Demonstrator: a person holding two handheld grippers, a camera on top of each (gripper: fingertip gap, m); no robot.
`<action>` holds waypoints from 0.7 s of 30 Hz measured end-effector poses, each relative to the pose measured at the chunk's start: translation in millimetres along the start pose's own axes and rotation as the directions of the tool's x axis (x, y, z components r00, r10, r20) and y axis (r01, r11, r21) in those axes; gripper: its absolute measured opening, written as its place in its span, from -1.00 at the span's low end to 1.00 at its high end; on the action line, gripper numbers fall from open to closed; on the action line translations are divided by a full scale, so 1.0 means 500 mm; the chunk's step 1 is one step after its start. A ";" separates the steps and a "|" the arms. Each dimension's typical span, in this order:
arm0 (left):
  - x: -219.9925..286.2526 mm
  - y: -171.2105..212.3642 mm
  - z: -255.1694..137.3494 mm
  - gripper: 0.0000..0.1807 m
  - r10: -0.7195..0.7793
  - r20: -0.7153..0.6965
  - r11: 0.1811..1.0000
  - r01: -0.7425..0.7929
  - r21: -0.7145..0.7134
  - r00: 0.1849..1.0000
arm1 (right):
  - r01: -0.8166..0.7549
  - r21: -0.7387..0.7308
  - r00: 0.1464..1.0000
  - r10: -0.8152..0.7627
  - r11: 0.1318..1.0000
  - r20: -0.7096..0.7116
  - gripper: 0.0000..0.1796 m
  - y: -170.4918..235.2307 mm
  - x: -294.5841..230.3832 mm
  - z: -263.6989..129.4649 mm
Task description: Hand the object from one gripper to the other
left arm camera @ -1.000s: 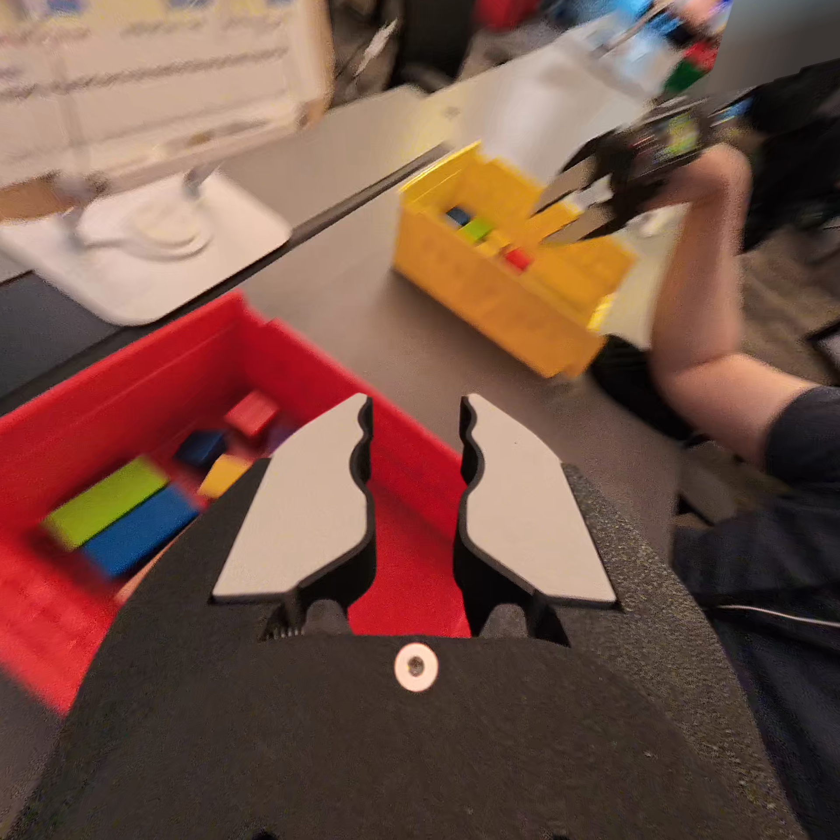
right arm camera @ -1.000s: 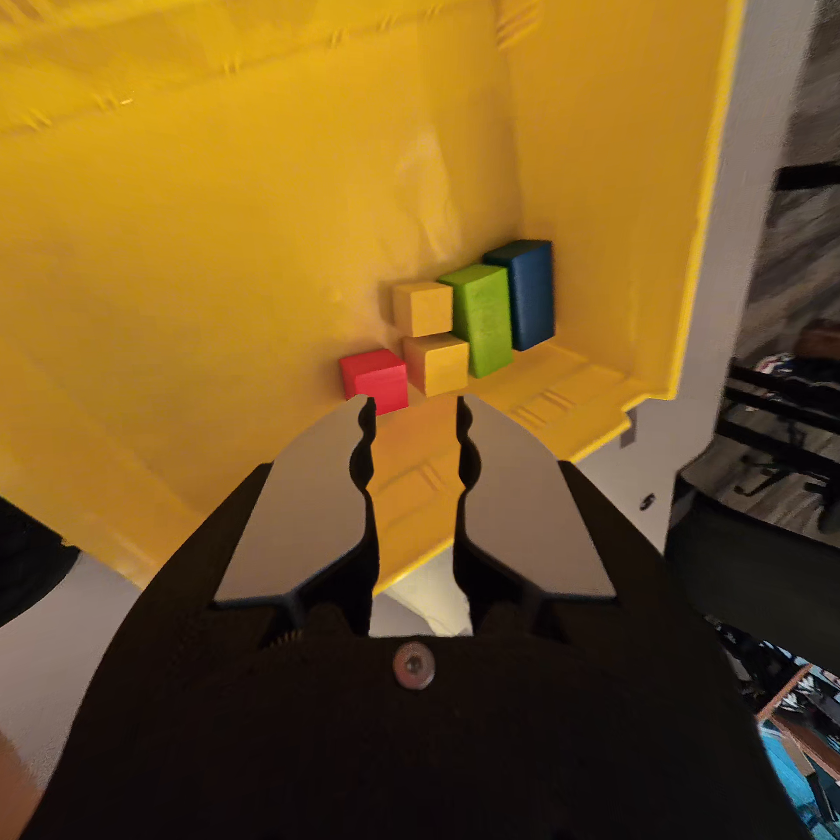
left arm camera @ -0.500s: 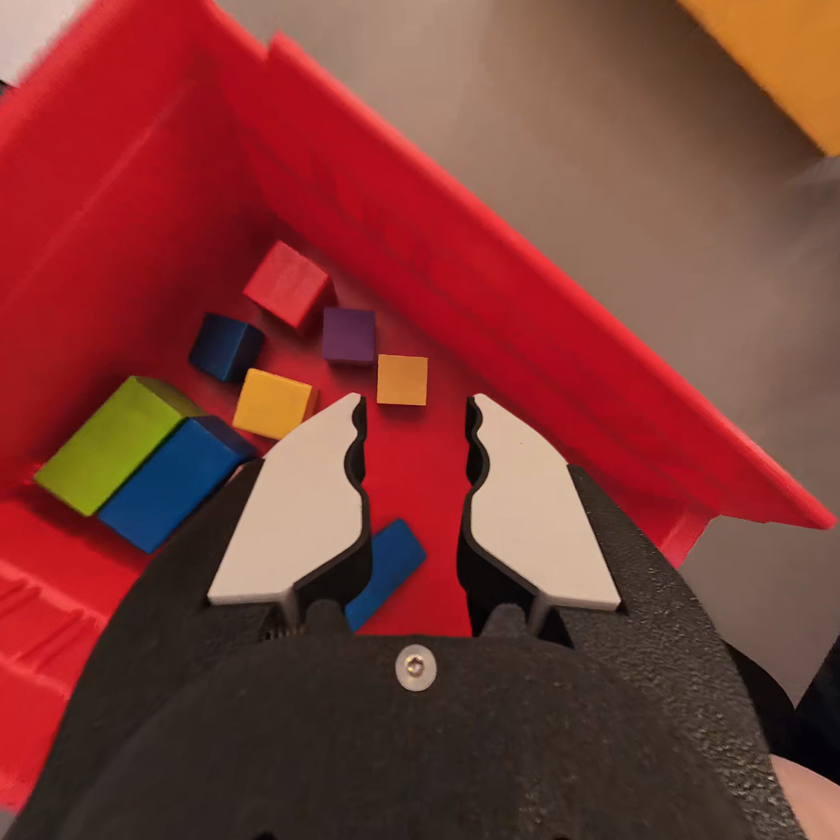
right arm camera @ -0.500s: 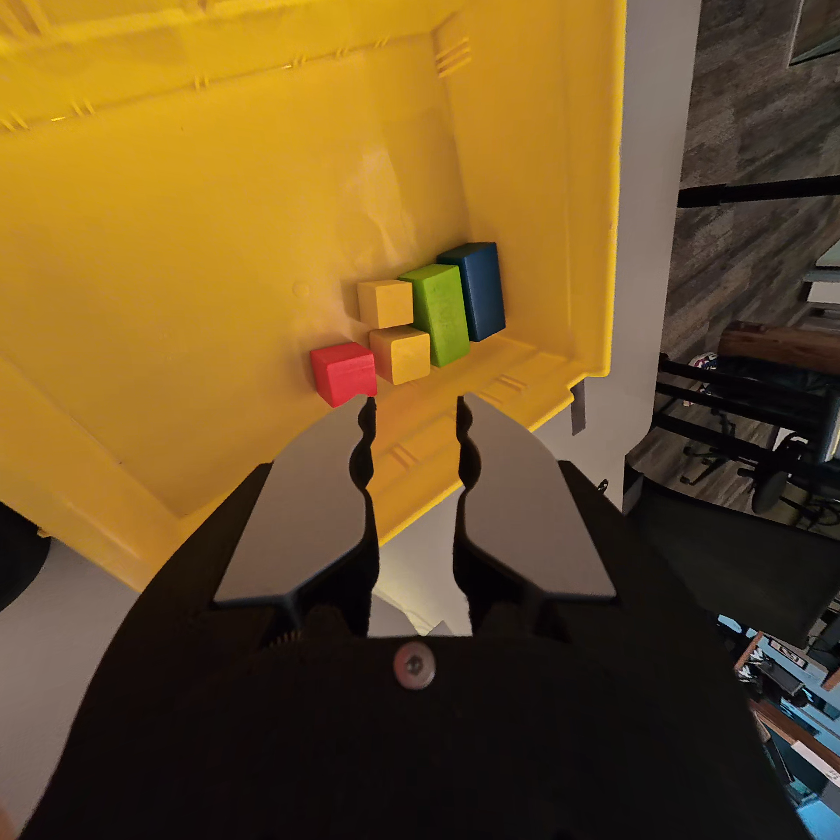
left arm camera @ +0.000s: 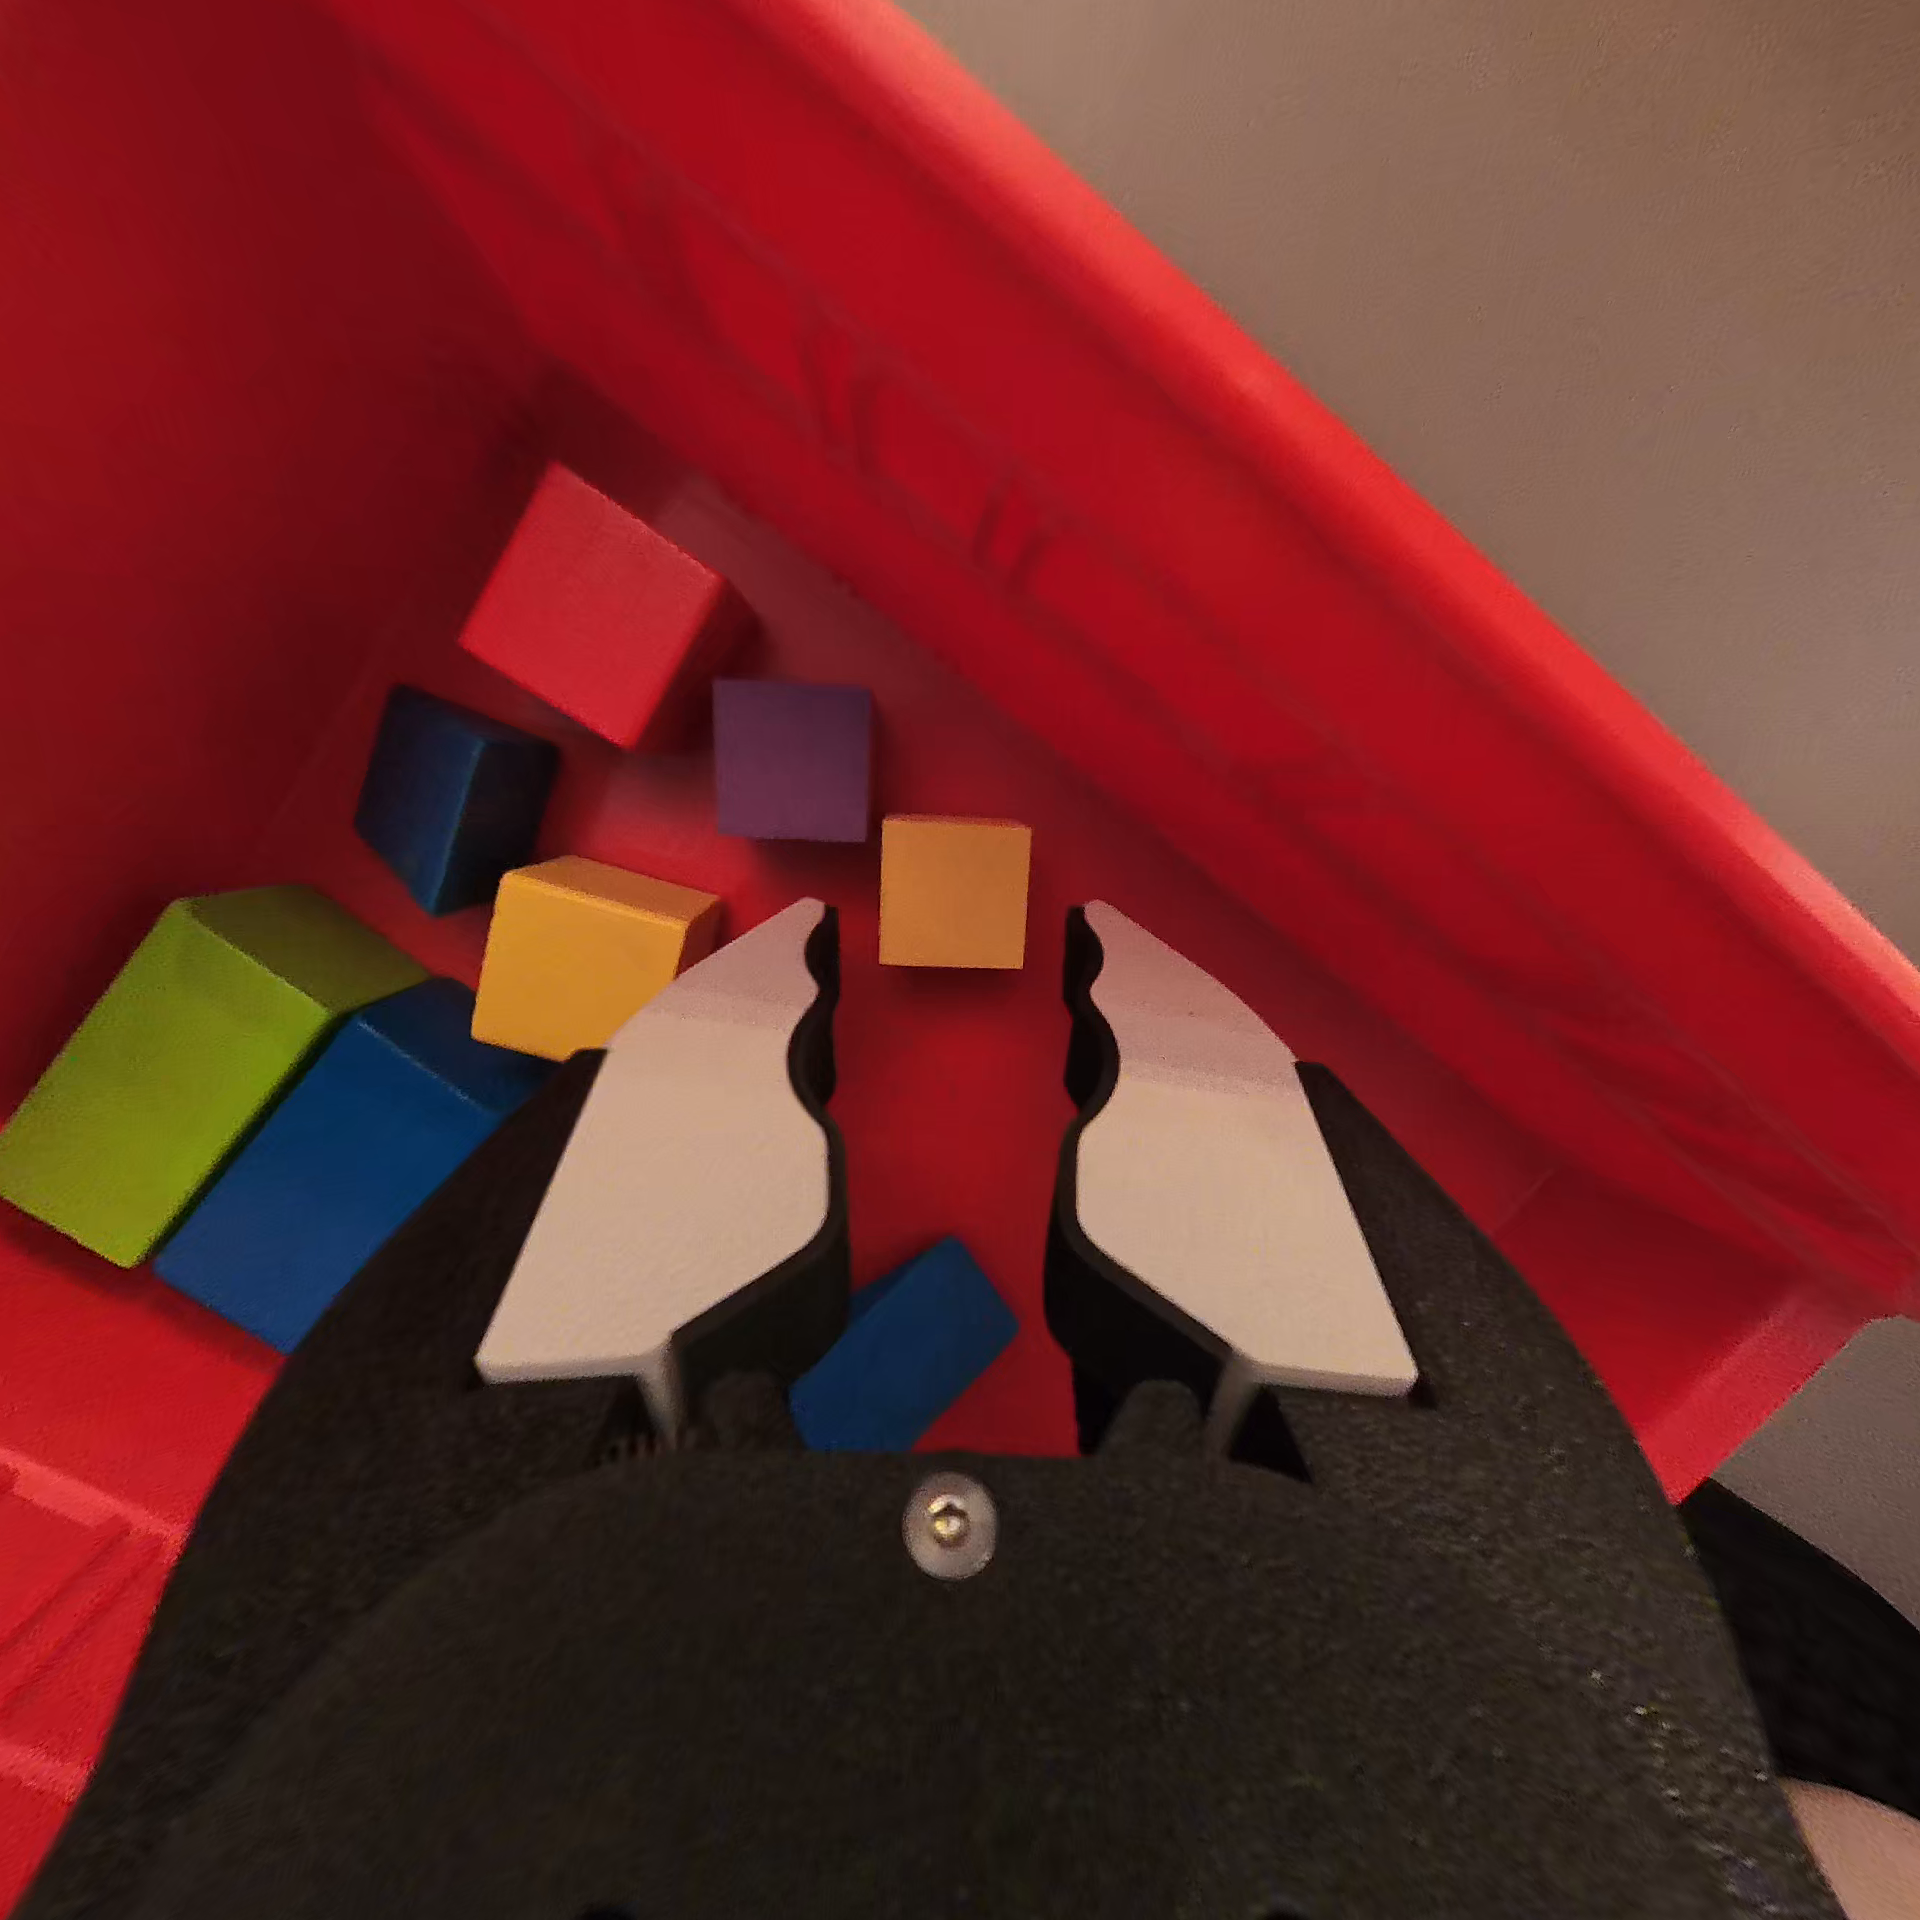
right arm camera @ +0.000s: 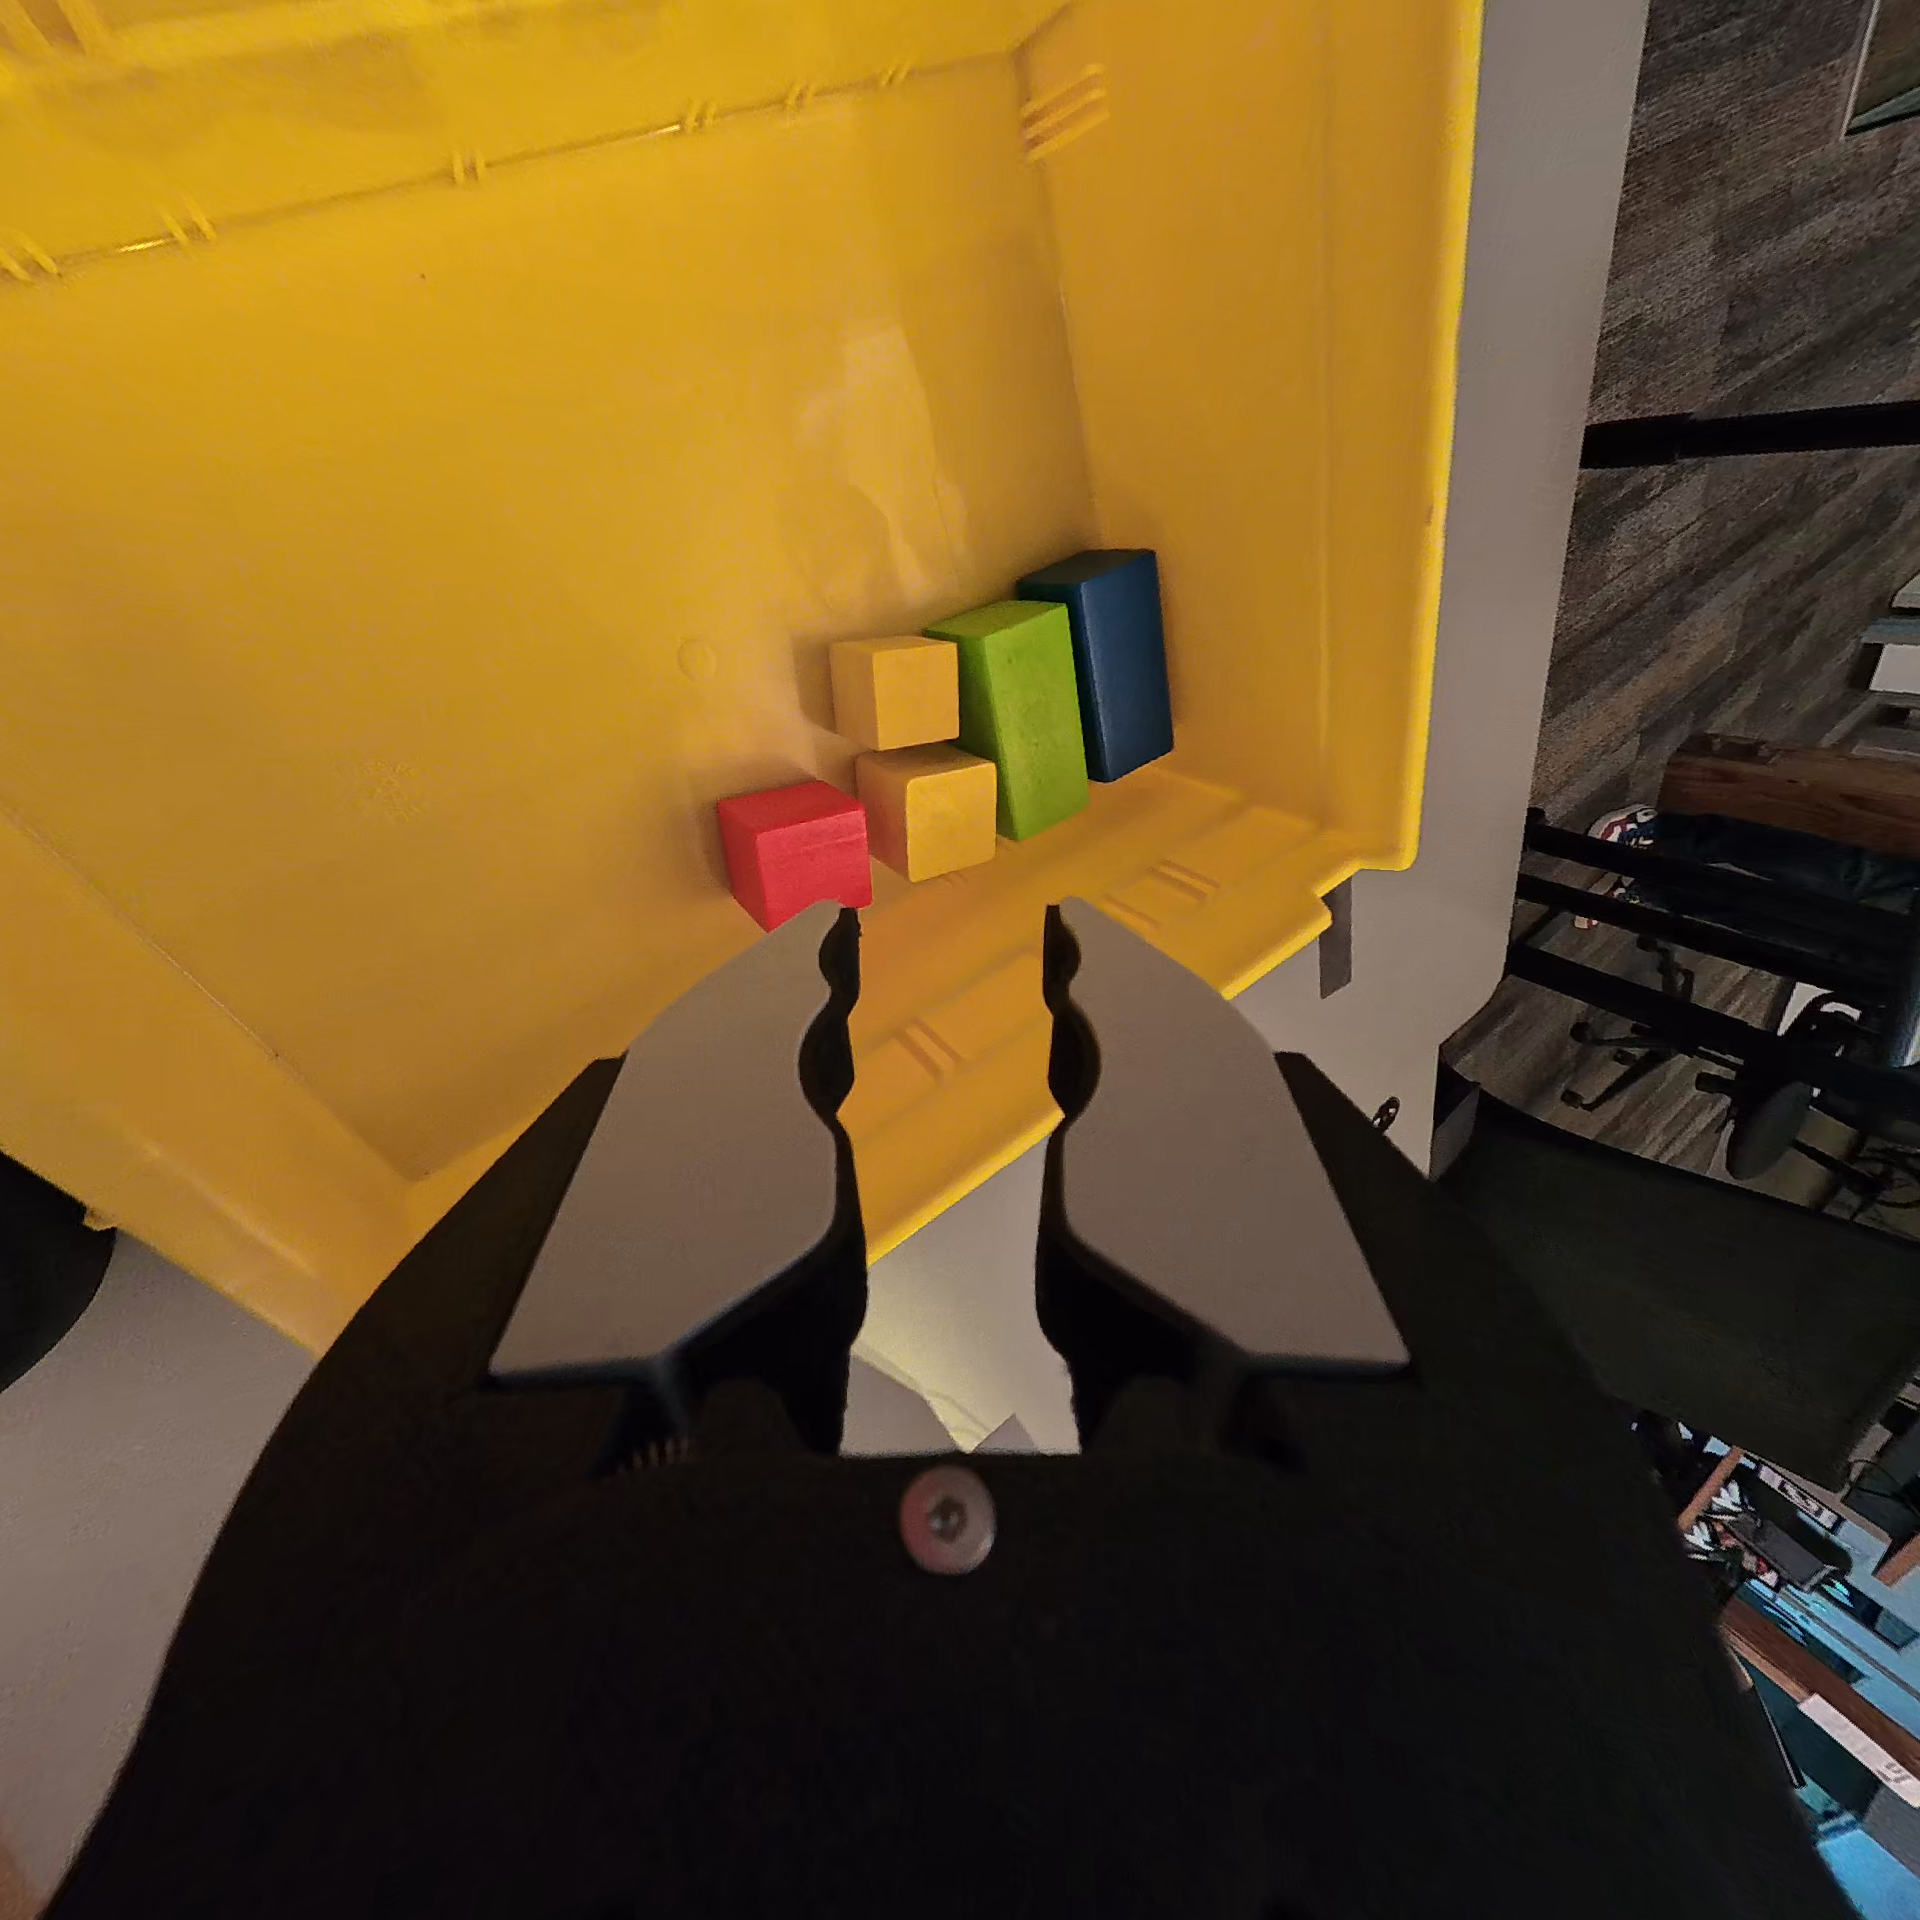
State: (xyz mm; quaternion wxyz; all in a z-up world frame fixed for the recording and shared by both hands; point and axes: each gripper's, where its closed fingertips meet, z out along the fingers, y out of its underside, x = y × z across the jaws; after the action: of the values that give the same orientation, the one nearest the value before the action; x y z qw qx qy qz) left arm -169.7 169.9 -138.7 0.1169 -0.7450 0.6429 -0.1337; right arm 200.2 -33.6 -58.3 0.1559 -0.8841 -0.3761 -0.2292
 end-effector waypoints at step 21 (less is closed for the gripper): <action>-0.020 -0.009 -0.056 -0.71 -0.068 0.004 0.994 0.067 0.087 0.998 | 0.018 0.018 1.000 -0.018 1.000 -0.008 -0.62 -0.012 -0.001 -0.006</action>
State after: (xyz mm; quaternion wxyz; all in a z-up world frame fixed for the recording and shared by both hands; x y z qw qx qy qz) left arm -176.7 180.2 -111.4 0.1468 -0.7611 0.6104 -0.1630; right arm 195.0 -31.1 -55.5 0.1633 -0.8785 -0.3854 -0.2304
